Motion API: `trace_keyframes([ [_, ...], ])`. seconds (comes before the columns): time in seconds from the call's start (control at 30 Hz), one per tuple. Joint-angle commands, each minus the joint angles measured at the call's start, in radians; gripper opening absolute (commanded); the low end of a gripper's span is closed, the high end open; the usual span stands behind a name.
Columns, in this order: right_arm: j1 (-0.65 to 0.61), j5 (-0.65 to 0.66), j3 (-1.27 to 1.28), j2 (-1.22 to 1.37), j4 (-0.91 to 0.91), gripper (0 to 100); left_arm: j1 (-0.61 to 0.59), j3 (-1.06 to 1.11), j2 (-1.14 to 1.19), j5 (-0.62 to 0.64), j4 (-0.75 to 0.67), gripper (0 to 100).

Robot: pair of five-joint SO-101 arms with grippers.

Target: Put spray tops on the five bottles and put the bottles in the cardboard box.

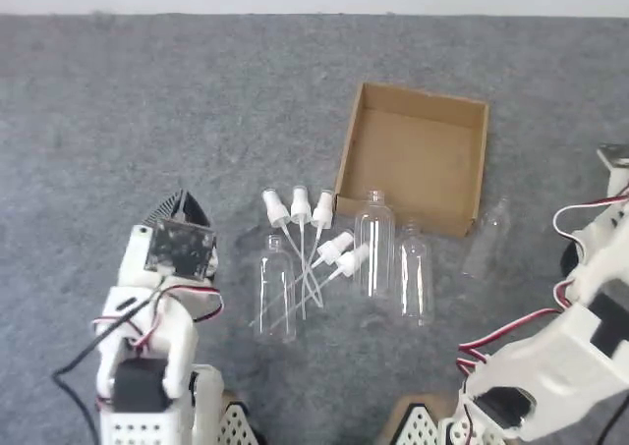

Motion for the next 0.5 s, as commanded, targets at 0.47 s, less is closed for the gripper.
trace_keyframes([
  [0.47,0.005,-0.011,-0.058,-0.010,-0.016,7.4,0.166,-0.869,1.416,0.494,0.110,14],
])
